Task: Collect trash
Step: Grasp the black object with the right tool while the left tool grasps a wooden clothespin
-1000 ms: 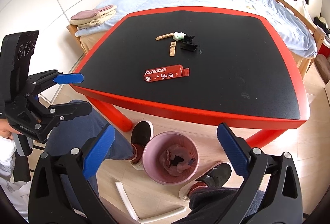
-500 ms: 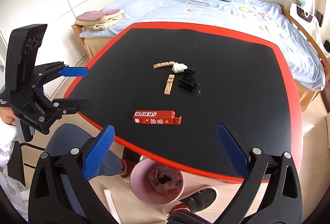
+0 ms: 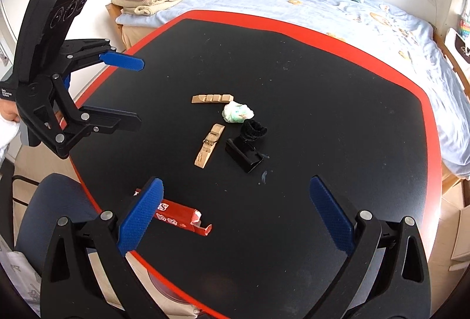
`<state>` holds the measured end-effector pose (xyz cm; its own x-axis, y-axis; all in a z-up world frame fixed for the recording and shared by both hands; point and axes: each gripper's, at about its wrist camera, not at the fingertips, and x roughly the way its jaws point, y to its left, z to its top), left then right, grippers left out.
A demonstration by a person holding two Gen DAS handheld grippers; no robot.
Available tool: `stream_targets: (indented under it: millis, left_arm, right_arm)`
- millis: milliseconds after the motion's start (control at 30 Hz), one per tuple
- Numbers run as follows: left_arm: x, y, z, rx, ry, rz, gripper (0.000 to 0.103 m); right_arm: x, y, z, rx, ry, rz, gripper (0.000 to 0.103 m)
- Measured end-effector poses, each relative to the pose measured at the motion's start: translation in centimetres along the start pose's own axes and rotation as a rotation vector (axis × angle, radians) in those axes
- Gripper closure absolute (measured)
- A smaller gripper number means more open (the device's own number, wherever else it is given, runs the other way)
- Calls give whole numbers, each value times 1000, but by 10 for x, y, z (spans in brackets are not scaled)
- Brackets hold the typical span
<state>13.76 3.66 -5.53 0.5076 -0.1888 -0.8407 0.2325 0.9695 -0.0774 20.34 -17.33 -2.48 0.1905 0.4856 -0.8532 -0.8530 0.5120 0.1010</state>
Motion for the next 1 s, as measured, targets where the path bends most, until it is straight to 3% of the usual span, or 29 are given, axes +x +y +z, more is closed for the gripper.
stream_targets:
  millis: [233, 333, 400, 500, 633, 733, 800, 833, 900, 1000]
  left_arm:
    - [42, 14, 13, 73, 51, -31, 8]
    - [55, 17, 16, 101, 64, -27, 8]
    - [62, 18, 16, 110, 66, -36, 17]
    - [72, 18, 17, 129, 84, -40, 27]
    - [75, 17, 16, 141, 67, -38, 32]
    - [74, 14, 15, 147, 50, -16, 45]
    - [73, 14, 15, 150, 48, -6, 62]
    - [72, 13, 15, 150, 50, -5, 67]
    - [70, 13, 15, 153, 54, -3, 88]
    - [69, 13, 14, 139, 61, 7, 91]
  right_arm:
    - [40, -16, 13, -82, 41, 49, 7]
    - [54, -19, 15, -125, 63, 69, 19]
    - [61, -19, 16, -149, 72, 80, 28]
    - [70, -22, 16, -168, 70, 91, 34]
    - [76, -21, 13, -189, 61, 95, 46]
    - [75, -17, 12, -222, 48, 84, 58]
    - [73, -14, 8, -233, 43, 74, 68]
    - [73, -13, 7, -239, 43, 78, 71]
    - [72, -9, 5, -251, 44, 71, 73]
    - [70, -6, 2, -243, 48, 66, 76]
